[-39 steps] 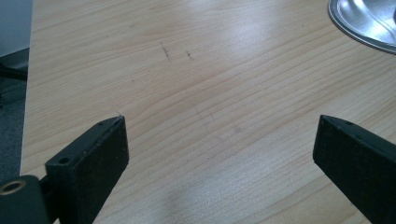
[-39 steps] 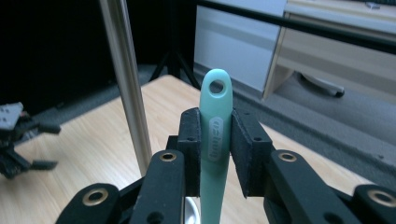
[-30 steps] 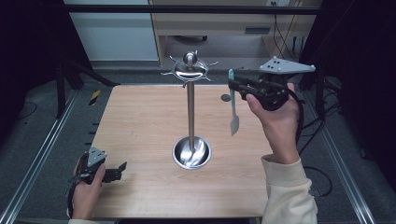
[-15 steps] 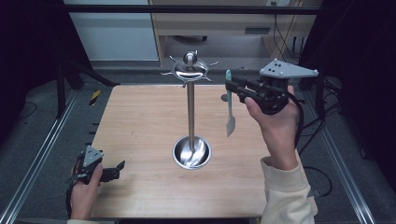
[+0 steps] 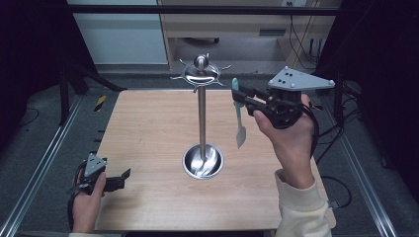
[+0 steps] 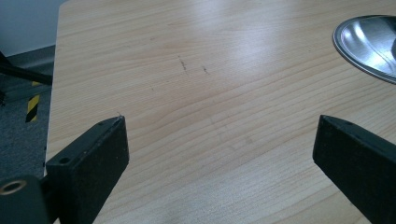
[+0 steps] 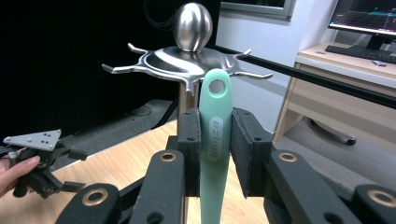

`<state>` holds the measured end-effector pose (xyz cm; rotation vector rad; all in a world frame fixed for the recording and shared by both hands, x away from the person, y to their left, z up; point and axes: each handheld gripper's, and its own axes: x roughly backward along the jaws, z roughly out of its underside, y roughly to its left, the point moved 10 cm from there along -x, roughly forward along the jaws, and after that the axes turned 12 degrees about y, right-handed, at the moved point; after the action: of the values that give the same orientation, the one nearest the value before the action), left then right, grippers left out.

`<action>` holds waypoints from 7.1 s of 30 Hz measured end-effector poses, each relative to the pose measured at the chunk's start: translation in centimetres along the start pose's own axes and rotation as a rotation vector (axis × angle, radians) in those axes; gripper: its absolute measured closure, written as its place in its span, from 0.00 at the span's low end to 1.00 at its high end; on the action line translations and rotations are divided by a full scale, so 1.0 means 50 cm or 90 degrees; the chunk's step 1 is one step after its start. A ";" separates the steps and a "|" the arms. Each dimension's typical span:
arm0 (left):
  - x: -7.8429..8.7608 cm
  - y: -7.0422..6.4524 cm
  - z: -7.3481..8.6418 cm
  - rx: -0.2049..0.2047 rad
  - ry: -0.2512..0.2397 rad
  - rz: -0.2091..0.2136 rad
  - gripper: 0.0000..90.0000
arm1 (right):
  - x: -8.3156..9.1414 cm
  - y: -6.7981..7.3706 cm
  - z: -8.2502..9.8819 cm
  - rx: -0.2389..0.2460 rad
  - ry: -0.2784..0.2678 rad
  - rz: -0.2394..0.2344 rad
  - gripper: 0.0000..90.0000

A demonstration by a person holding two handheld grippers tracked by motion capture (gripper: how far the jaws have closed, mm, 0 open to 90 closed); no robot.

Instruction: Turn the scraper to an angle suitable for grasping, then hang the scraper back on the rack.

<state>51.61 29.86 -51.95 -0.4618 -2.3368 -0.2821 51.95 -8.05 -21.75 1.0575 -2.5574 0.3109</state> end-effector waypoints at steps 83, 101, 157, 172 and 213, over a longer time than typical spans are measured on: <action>-0.005 -0.008 0.000 -0.016 0.009 0.009 0.04 | -0.065 0.028 0.003 -0.008 -0.013 -0.006 0.82; -0.005 -0.010 -0.003 -0.016 0.007 0.012 0.04 | -0.068 0.028 0.004 -0.017 -0.023 -0.008 0.82; -0.002 -0.012 -0.008 -0.023 0.006 0.020 0.04 | -0.031 -0.045 0.042 -0.040 -0.020 0.119 0.18; -0.003 -0.008 -0.008 -0.025 0.006 0.017 0.03 | -0.033 -0.122 0.137 -0.094 0.027 0.157 0.09; -0.003 -0.003 -0.008 -0.026 0.007 0.016 0.03 | -0.124 -0.151 0.393 -0.139 0.162 0.208 0.12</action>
<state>51.90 29.55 -51.79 -0.5075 -2.3173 -0.3202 56.71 -15.87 -41.69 0.4874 -2.4555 0.2247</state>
